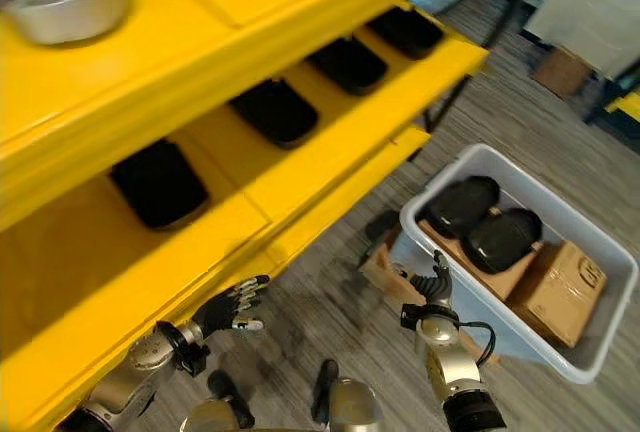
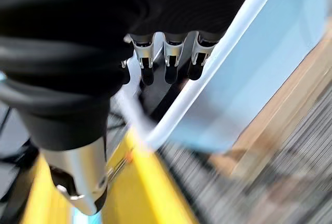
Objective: Move parts from the plastic box to the shelf.
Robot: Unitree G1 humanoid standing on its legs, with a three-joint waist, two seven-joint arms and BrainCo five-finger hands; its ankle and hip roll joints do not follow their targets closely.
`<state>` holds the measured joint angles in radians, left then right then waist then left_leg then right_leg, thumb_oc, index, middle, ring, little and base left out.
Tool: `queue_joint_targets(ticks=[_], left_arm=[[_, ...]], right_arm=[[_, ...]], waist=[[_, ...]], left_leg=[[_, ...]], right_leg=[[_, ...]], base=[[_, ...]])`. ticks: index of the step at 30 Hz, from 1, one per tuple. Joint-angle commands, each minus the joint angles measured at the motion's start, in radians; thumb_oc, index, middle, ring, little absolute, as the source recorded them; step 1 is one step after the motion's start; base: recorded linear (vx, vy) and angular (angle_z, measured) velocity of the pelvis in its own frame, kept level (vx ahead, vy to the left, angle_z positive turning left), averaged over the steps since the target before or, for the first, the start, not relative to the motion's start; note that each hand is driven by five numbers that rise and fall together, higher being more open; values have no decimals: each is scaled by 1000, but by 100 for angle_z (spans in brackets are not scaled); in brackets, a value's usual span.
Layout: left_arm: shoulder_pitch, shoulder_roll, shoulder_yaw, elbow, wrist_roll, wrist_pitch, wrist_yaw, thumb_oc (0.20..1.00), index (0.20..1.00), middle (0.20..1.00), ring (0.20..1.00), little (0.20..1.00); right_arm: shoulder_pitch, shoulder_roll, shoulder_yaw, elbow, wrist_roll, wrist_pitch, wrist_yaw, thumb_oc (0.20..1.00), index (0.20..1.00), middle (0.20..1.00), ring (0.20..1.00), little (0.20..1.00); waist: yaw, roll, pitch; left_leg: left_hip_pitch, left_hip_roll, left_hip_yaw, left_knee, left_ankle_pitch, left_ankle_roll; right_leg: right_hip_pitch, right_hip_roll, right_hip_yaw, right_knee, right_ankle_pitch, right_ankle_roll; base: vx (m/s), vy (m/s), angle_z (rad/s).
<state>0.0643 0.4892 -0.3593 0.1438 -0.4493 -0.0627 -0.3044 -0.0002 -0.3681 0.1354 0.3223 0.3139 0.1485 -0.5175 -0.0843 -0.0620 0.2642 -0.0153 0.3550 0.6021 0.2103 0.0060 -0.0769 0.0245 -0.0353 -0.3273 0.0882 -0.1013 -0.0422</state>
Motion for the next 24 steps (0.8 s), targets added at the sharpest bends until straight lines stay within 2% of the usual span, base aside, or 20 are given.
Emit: queue_joint_targets(ticks=[1,3,8,14,18,20,21,22,23,24], left_arm=[[13,-10,8,-58,-2,-53,-35,1000,1000,1000,1000,1000],[16,-14,22,-58,-45,-58,-44,1000,1000,1000,1000,1000],[-25,-43,-10,-50,-82,-69,-47,1000,1000,1000,1000,1000],[-88,-80,-74,-37,-108,-73,-18,1000,1000,1000,1000,1000],[-124,-110,-100,-21,-177,-82,16,1000,1000,1000,1000,1000],[-137,-127,-92,-7,-196,-93,53,1000,1000,1000,1000,1000],[-137,-128,-91,-6,-194,-95,58,1000,1000,1000,1000,1000],[-138,-129,-87,-3,-189,-104,76,1000,1000,1000,1000,1000],[-134,-128,-79,4,-185,-123,104,1000,1000,1000,1000,1000],[-130,-128,-74,5,-183,-129,114,1000,1000,1000,1000,1000]], right_arm=[[20,-59,-72,-38,-35,7,-91,1000,1000,1000,1000,1000],[62,-65,-120,-21,-33,-13,-135,1000,1000,1000,1000,1000],[79,-70,-183,30,-26,-70,-200,1000,1000,1000,1000,1000],[66,-93,-187,25,-95,-115,-219,1000,1000,1000,1000,1000],[54,-108,-168,1,-148,-145,-189,1000,1000,1000,1000,1000],[36,-119,-127,-29,-193,-155,-148,1000,1000,1000,1000,1000],[34,-119,-123,-30,-194,-156,-146,1000,1000,1000,1000,1000],[24,-122,-108,-32,-198,-160,-131,1000,1000,1000,1000,1000],[3,-126,-75,-31,-206,-166,-97,1000,1000,1000,1000,1000],[-5,-127,-60,-31,-208,-171,-84,1000,1000,1000,1000,1000]], waist=[[-29,11,2],[-59,21,8],[-98,40,12],[-145,43,11],[-168,39,3],[-166,33,-10],[-166,33,-10],[-156,36,-10],[-135,34,-11],[-125,33,-11]], left_leg=[[-51,-110,-17,-160,40,17],[-39,-94,-28,-178,55,2],[-20,-63,-44,-218,87,-24],[4,-31,-53,-258,105,-39],[19,-11,-98,-248,133,-56],[26,-33,-214,-210,137,-58],[25,-36,-222,-206,135,-58],[13,-47,-261,-197,138,-43],[6,-102,-367,-185,101,-27],[4,-129,-410,-176,82,-18]], right_leg=[[37,-50,-13,108,-74,114],[13,-33,7,120,-78,99],[-29,0,29,162,-101,72],[-61,28,56,210,-122,55],[-67,37,94,220,-126,49],[-61,44,163,192,-110,48],[-60,44,168,189,-108,48],[-67,53,186,175,-84,41],[-56,57,239,150,-70,43],[-51,58,261,140,-64,43]], base=[[20,-196,-50],[33,-282,-71],[11,-223,-15],[-17,-197,-8],[4,-196,-18],[49,-168,-46],[-11,-104,-64],[17,-78,-91],[36,-97,-110],[116,-79,-127]])
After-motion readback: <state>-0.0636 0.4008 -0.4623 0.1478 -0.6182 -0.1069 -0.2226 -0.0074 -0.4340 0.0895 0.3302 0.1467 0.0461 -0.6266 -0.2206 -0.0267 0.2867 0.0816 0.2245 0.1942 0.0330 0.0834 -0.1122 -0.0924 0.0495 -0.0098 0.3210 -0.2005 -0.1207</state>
